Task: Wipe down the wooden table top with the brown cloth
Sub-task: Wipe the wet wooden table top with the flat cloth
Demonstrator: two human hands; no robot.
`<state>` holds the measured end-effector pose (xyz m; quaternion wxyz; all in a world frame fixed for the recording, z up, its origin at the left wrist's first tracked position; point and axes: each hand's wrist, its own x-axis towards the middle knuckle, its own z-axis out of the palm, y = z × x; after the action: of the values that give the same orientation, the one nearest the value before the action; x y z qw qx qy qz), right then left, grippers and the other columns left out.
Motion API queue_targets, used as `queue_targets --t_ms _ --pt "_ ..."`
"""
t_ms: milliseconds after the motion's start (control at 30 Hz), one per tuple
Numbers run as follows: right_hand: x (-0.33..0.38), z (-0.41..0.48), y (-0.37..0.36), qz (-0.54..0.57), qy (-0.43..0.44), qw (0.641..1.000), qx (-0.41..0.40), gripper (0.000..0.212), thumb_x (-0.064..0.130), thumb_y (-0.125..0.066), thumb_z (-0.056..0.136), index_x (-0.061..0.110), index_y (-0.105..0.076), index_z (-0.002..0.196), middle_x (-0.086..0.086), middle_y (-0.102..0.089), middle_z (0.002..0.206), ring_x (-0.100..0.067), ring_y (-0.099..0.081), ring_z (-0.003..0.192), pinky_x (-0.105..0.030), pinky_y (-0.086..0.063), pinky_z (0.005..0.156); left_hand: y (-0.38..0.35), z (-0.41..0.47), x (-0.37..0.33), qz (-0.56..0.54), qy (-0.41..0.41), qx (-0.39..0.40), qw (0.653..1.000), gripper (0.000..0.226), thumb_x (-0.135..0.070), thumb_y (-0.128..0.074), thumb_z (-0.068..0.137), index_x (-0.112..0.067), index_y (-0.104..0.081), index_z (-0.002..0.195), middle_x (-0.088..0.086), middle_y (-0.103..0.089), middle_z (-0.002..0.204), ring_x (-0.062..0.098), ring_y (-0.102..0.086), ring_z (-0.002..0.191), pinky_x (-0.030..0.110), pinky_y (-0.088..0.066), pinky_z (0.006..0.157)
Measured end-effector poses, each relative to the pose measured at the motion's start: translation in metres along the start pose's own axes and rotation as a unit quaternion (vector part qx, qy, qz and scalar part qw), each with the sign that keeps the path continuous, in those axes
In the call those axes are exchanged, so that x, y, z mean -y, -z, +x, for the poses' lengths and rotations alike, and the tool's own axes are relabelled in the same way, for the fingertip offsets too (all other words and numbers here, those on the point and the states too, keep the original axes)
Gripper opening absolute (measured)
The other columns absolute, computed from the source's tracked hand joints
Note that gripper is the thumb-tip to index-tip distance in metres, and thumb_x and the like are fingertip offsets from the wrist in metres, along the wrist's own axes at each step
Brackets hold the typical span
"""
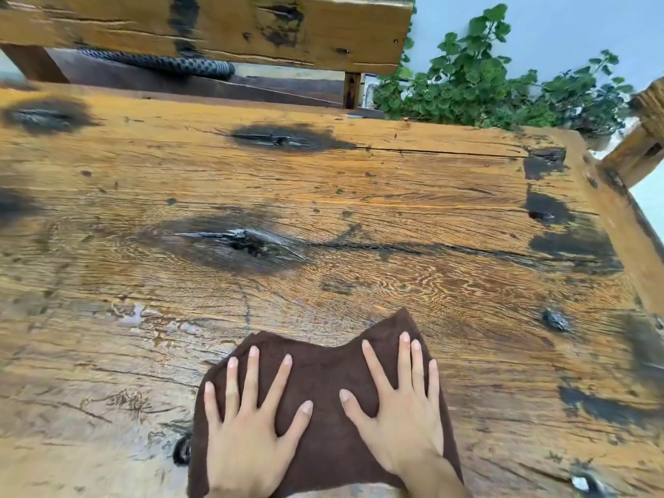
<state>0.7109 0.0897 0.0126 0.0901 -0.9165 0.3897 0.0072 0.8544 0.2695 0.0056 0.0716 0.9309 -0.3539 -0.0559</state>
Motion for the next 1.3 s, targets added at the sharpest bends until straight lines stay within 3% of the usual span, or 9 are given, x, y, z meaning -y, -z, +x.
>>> queue_targets --t_ms 67,200,267,400,900,1033,1167,1300 --pt "0.005 0.019 0.000 0.009 -0.004 1.000 0.004 0.082 0.089 -0.024 0.091 0.048 -0.024 0.162 -0.018 -0.010 0.174 -0.034 -0.007 0.162 -0.058 -0.012 0.125 0.000 0.020 0.005 0.009 0.007 0.006 1.000 0.076 -0.085 -0.029 0.091 -0.053 -0.024 0.160 0.000 -0.019 0.174 0.030 -0.015 0.160 0.065 -0.016 0.123" --pt "0.015 0.054 0.008 0.020 -0.010 0.998 0.054 0.079 0.091 -0.014 0.090 0.058 0.007 0.159 -0.011 0.027 0.171 -0.026 0.031 0.156 -0.056 0.008 0.128 0.000 0.055 0.015 0.014 0.016 0.007 1.000 0.076 -0.087 -0.023 0.092 -0.056 -0.011 0.160 -0.002 -0.008 0.175 0.028 -0.004 0.162 0.064 -0.010 0.125" --pt "0.018 0.068 0.011 0.017 -0.017 0.997 0.075 0.079 0.090 -0.011 0.089 0.059 0.013 0.157 -0.009 0.034 0.168 -0.025 0.037 0.153 -0.055 0.013 0.127 0.002 0.073 0.017 0.017 0.010 0.007 1.000 0.076 -0.088 -0.023 0.092 -0.057 -0.008 0.160 -0.002 -0.007 0.175 0.027 -0.002 0.162 0.064 -0.009 0.125" --pt "0.022 0.107 0.011 0.012 -0.044 0.998 0.053 0.080 0.091 -0.012 0.089 0.057 0.003 0.160 -0.010 0.024 0.172 -0.025 0.029 0.157 -0.055 0.010 0.128 0.004 0.123 0.020 0.014 -0.014 0.013 1.000 0.075 -0.087 -0.022 0.093 -0.057 -0.007 0.160 -0.002 -0.006 0.175 0.028 0.001 0.162 0.063 -0.006 0.126" --pt "0.001 0.202 0.025 0.000 -0.093 0.993 0.070 0.078 0.089 -0.009 0.089 0.059 0.016 0.156 -0.007 0.034 0.169 -0.022 0.037 0.153 -0.051 0.016 0.127 0.003 0.230 -0.013 0.004 -0.056 0.038 0.998 0.075 -0.088 -0.008 0.092 -0.057 0.008 0.158 -0.004 0.013 0.173 0.022 0.015 0.160 0.058 0.005 0.128" --pt "-0.003 0.230 0.028 0.002 -0.116 0.991 0.066 0.080 0.088 -0.003 0.087 0.056 0.023 0.155 -0.008 0.036 0.168 -0.024 0.037 0.153 -0.050 0.016 0.127 0.000 0.267 -0.029 -0.019 -0.063 0.031 0.997 0.076 -0.088 -0.007 0.092 -0.055 0.004 0.160 -0.001 0.011 0.174 0.023 0.015 0.160 0.055 0.005 0.128" --pt "-0.006 0.262 0.028 0.004 -0.122 0.991 0.054 0.081 0.088 -0.001 0.086 0.054 0.023 0.156 -0.011 0.032 0.169 -0.026 0.033 0.155 -0.051 0.015 0.127 0.008 0.312 -0.038 -0.003 -0.072 0.048 0.996 0.080 -0.093 0.006 0.082 -0.059 0.019 0.153 -0.002 0.028 0.170 0.023 0.031 0.155 0.053 0.014 0.126" --pt "-0.008 0.300 0.028 -0.005 -0.116 0.992 0.041 0.081 0.088 0.000 0.088 0.053 0.023 0.157 -0.012 0.029 0.170 -0.027 0.031 0.156 -0.051 0.015 0.127 0.016 0.354 -0.042 0.003 -0.071 0.049 0.996 0.080 -0.095 -0.003 0.082 -0.062 0.022 0.151 -0.002 0.035 0.167 0.024 0.035 0.154 0.054 0.018 0.125"
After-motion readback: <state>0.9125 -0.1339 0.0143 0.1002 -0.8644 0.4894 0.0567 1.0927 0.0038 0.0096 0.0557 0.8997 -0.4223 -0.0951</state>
